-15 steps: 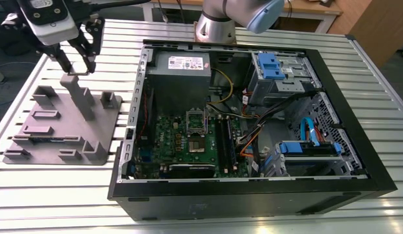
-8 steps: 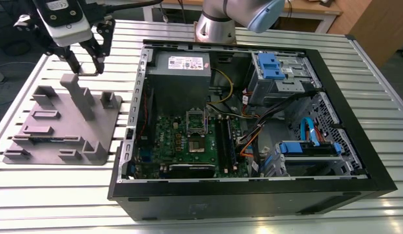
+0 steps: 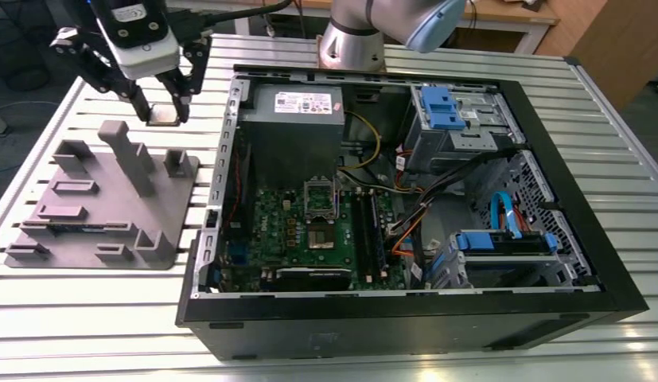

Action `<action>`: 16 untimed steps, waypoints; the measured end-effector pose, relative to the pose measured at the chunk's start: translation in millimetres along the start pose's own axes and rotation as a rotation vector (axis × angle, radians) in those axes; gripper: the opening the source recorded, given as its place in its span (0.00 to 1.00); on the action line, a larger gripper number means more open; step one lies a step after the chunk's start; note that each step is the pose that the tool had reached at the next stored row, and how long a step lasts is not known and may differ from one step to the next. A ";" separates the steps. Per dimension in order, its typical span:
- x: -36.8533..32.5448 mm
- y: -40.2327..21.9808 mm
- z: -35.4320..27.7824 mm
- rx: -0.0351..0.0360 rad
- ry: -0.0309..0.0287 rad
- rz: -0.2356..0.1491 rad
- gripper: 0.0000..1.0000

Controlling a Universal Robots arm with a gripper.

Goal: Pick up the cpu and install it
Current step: 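Pick up the cpu and move it towards the insertion slot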

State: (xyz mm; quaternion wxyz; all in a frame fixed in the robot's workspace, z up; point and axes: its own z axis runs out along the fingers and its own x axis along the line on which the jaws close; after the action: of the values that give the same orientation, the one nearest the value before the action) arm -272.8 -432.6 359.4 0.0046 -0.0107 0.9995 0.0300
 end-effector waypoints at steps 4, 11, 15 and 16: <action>-14.7 -0.4 1.1 0.0001 0.0038 0.000 0.47; -40.0 -1.0 2.8 0.0002 0.0098 0.001 0.47; -55.8 -1.4 4.0 0.0002 0.0135 0.001 0.47; -59.9 -1.5 4.3 0.0002 0.0142 0.001 0.47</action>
State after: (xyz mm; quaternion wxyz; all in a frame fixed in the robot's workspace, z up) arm -212.9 -432.6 355.5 -0.0025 -0.0105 0.9995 0.0298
